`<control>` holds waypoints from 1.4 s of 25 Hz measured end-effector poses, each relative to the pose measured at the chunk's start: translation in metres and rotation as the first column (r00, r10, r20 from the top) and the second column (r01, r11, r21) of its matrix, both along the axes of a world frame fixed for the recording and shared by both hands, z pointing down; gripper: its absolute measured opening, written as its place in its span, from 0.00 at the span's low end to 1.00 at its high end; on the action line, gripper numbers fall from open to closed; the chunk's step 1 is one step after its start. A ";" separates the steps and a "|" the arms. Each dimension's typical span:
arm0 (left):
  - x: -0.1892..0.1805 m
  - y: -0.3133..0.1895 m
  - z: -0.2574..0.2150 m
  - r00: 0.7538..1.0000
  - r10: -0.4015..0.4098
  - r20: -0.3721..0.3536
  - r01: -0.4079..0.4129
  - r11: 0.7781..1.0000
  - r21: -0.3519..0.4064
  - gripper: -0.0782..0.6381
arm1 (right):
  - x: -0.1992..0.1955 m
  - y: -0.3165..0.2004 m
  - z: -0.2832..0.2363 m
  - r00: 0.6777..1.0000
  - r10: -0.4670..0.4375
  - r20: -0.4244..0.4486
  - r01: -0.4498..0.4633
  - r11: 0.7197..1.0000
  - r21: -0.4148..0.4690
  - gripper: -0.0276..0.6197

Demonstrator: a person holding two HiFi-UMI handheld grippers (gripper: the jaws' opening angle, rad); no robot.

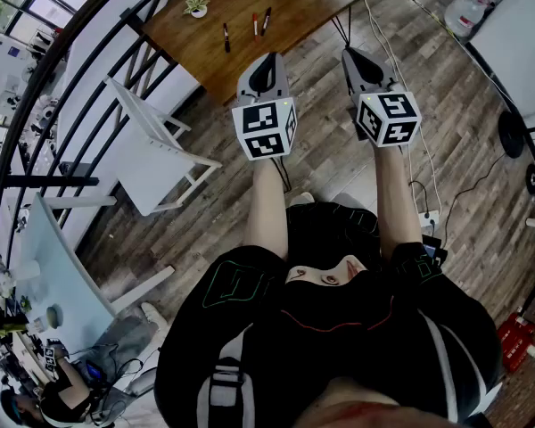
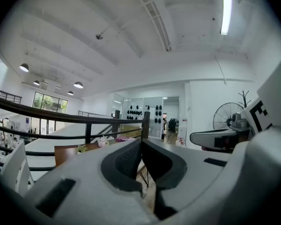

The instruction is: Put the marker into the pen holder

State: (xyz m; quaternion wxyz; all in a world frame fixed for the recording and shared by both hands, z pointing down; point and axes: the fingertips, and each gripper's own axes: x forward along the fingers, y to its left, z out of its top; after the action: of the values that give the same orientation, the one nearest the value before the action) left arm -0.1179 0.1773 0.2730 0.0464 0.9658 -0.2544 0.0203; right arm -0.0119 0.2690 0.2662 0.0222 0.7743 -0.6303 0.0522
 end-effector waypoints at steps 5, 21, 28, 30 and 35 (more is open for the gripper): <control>-0.005 -0.005 -0.002 1.000 -0.004 -0.022 0.004 1.000 -0.018 0.12 | -0.006 0.000 -0.004 1.000 0.000 -0.019 0.001 1.000 0.006 0.04; -0.023 -0.021 -0.008 0.997 -0.042 -0.060 0.039 0.998 -0.052 0.12 | -0.012 -0.015 -0.027 0.998 0.004 -0.067 -0.004 1.000 0.002 0.04; -0.012 -0.037 -0.012 0.995 -0.068 -0.074 0.065 0.997 -0.052 0.12 | 0.012 -0.017 -0.034 0.998 0.007 -0.070 -0.006 1.000 0.014 0.04; -0.006 -0.041 -0.014 0.995 -0.068 -0.069 0.065 0.997 -0.038 0.12 | 0.022 -0.019 -0.036 0.998 0.012 -0.060 -0.011 1.000 0.026 0.04; 0.008 -0.065 -0.017 0.995 -0.084 -0.055 0.083 0.996 -0.018 0.12 | 0.043 -0.034 -0.034 0.999 0.014 -0.032 -0.013 0.999 0.047 0.04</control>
State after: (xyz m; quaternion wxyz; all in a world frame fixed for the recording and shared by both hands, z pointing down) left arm -0.1104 0.1120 0.2556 0.0617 0.9541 -0.2931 -0.0065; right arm 0.0309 0.2348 0.2325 0.0137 0.7795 -0.6258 0.0250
